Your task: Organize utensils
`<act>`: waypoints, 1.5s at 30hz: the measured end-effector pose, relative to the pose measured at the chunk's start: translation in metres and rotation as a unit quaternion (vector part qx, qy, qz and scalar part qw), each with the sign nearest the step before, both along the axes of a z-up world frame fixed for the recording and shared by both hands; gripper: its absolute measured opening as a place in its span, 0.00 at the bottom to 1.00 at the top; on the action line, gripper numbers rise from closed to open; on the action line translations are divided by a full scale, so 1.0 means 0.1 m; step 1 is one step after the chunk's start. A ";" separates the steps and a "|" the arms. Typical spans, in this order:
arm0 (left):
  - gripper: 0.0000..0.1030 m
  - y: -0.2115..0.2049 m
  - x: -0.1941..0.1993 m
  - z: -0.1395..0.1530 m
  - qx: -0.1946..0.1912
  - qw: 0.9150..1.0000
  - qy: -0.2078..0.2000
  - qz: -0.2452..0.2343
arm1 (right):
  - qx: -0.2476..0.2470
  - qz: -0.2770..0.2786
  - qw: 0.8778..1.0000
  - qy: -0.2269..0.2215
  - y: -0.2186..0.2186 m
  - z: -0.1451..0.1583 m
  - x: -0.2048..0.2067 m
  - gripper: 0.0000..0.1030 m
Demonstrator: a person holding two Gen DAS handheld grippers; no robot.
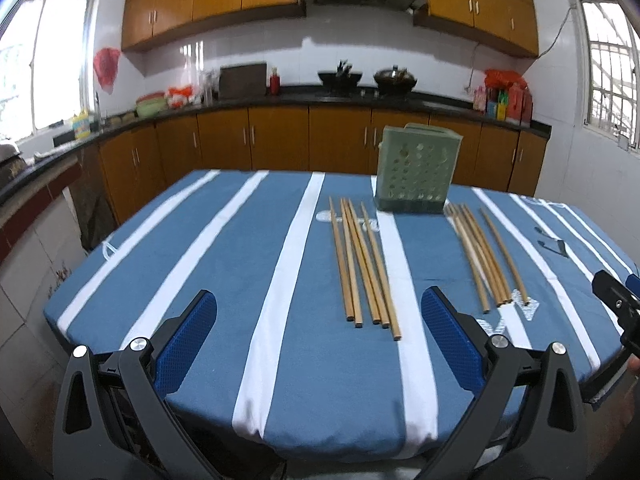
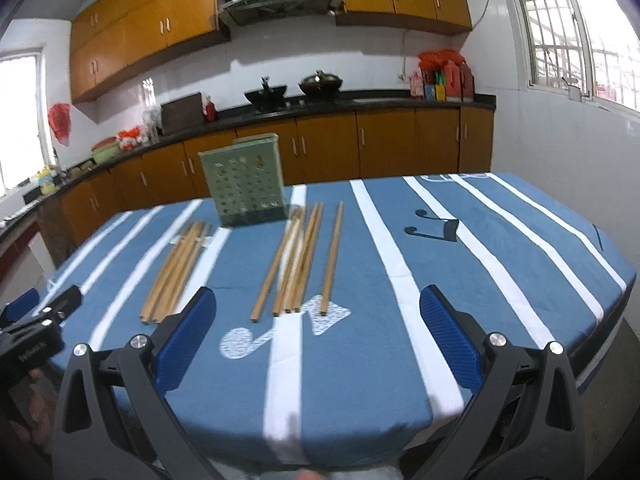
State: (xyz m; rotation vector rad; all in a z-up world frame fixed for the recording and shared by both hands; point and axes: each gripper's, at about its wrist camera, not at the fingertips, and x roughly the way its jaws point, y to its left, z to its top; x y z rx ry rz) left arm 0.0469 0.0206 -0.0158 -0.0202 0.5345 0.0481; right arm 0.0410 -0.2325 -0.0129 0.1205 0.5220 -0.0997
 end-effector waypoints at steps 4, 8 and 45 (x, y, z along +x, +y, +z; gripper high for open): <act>0.98 0.12 0.30 -0.04 -0.007 0.999 0.033 0.004 | 0.008 -0.016 0.999 0.041 -0.11 -0.08 0.34 0.96; 0.98 0.24 0.56 -0.03 -0.005 0.999 0.046 0.007 | 0.017 -0.015 0.995 0.095 -0.21 -0.21 0.82 0.78; 0.11 0.02 1.64 -0.51 0.031 0.979 0.189 -0.067 | 0.000 -0.005 0.984 0.177 -0.26 -0.73 1.77 0.08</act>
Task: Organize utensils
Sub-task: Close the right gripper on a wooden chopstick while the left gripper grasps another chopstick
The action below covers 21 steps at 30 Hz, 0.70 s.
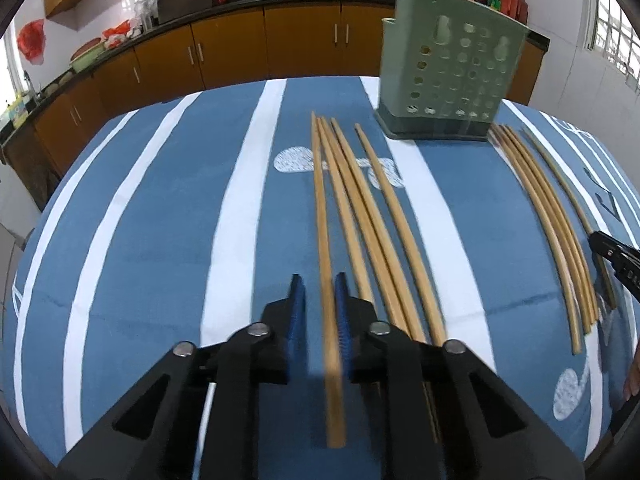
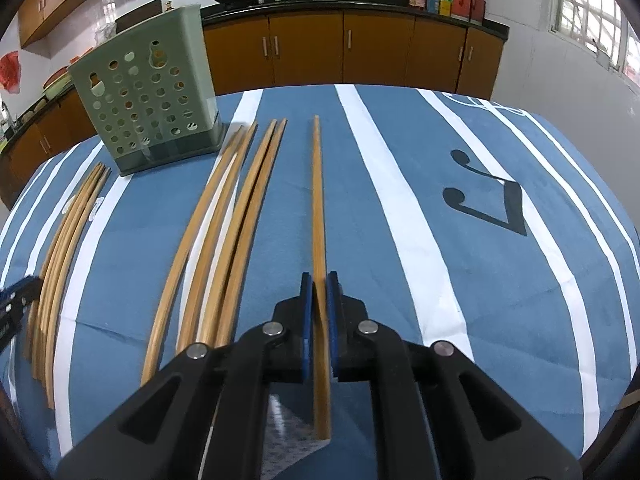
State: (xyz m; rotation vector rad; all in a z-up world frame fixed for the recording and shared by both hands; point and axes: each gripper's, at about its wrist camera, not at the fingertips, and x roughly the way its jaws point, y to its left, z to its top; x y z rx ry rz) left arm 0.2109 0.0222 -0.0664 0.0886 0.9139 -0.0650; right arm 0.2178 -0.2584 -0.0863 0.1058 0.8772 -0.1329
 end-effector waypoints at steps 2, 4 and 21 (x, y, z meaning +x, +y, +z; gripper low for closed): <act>0.10 0.07 0.11 0.00 0.005 1.000 0.000 0.010 | 0.002 0.000 1.000 0.000 -0.03 0.00 0.06 0.08; 0.10 0.18 0.22 0.01 0.004 1.000 -0.001 0.023 | 0.004 -0.007 1.000 -0.001 -0.09 0.00 0.14 0.08; 0.10 0.39 0.26 0.00 -0.028 0.999 -0.015 0.020 | 0.023 -0.012 1.000 -0.004 -0.19 0.02 0.20 0.09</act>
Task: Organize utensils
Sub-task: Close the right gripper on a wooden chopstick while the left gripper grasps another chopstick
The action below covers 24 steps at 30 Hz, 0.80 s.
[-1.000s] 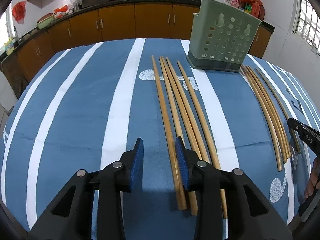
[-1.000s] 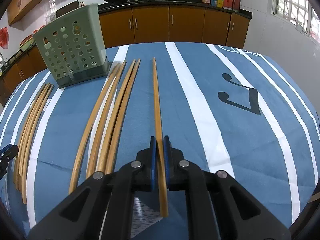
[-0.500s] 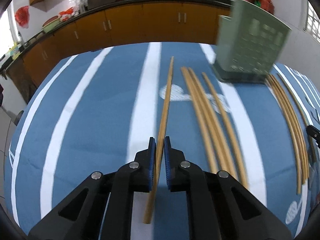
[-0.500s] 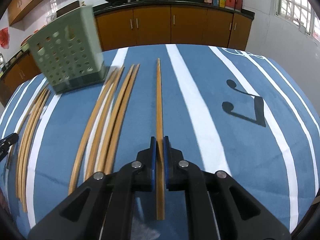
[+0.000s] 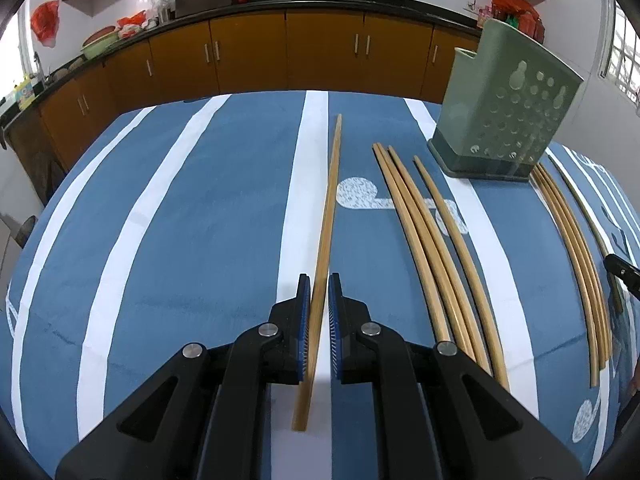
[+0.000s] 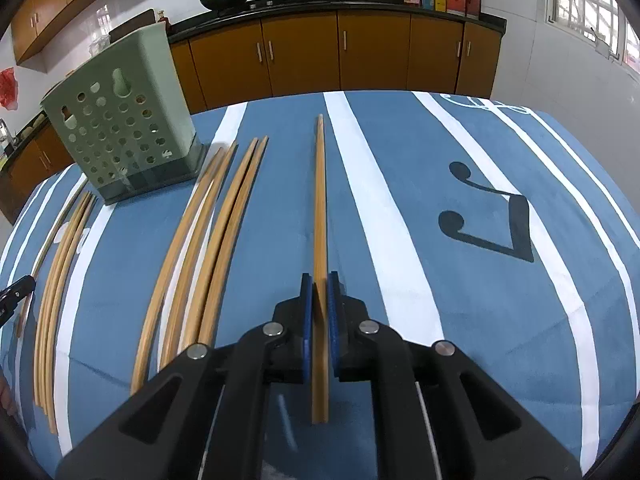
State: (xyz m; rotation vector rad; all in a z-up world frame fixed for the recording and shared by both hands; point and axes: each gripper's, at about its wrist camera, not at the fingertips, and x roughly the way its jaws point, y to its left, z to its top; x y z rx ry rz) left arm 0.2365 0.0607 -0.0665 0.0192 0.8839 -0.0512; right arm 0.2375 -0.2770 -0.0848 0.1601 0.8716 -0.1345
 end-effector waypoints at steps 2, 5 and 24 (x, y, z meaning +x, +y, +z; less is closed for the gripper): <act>0.10 0.00 -0.03 0.00 0.003 1.000 0.000 -0.001 | 0.000 0.000 1.000 0.000 0.00 0.00 -0.03 0.09; 0.10 0.00 -0.07 -0.01 0.008 1.000 0.000 -0.003 | -0.009 0.005 1.000 0.000 0.04 0.00 -0.06 0.08; 0.07 0.12 -0.33 0.74 0.004 0.996 -0.090 -0.012 | -0.003 -0.004 0.993 -0.120 -0.07 0.83 -0.36 0.08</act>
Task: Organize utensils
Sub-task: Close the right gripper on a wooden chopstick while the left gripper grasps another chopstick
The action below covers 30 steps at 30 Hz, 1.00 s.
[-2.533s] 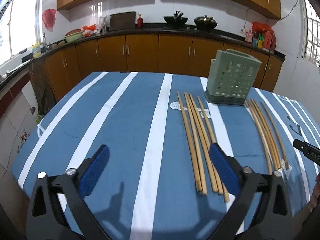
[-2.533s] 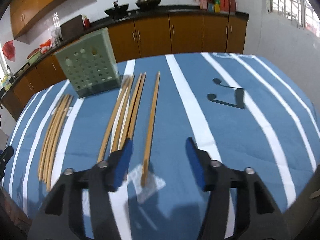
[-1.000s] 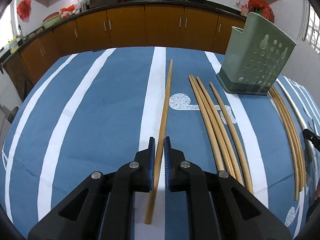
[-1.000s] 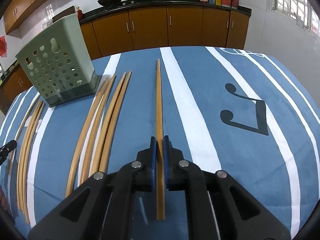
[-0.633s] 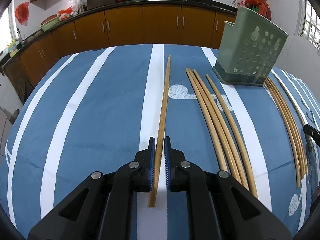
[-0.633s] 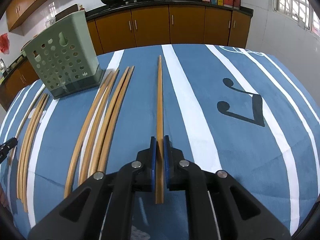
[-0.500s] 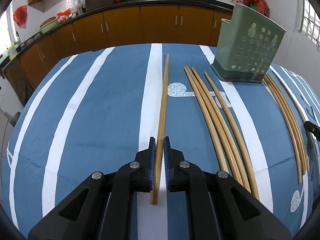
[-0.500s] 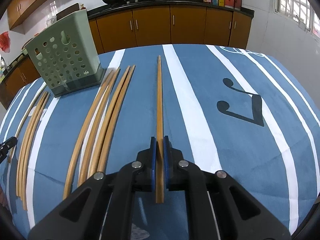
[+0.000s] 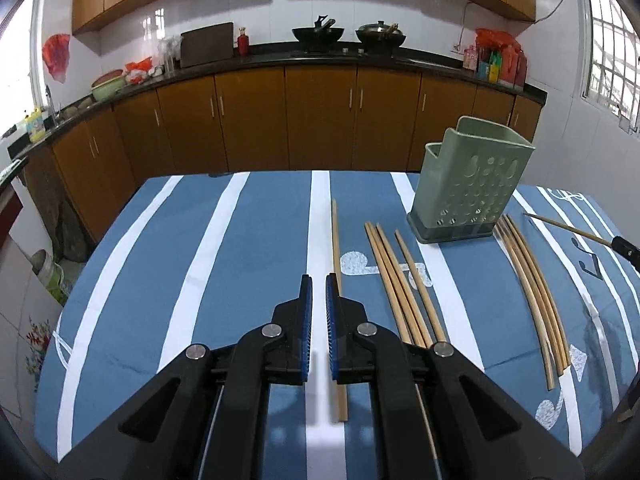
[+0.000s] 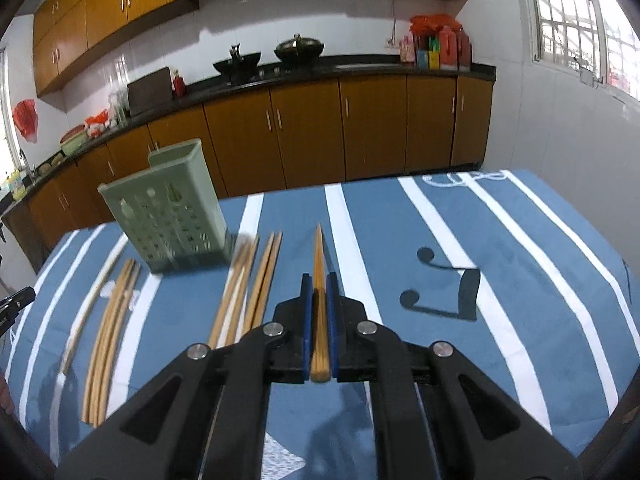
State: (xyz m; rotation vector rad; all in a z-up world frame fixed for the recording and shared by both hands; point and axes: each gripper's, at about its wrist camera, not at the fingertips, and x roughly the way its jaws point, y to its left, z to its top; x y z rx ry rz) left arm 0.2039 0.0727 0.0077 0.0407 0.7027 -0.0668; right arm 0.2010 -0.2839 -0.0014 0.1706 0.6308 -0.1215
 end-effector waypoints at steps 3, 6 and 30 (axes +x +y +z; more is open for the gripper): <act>0.07 -0.03 0.04 -0.16 0.005 1.000 0.023 -0.005 | -0.001 0.002 1.000 0.009 0.01 -0.05 0.00 0.08; 0.08 -0.06 0.04 -0.40 -0.001 0.999 0.051 -0.011 | 0.002 0.007 1.000 0.024 0.03 -0.16 -0.02 0.08; 0.07 -0.15 0.00 -0.58 0.017 0.997 0.077 -0.019 | 0.004 0.015 1.000 0.018 0.07 -0.14 -0.10 0.08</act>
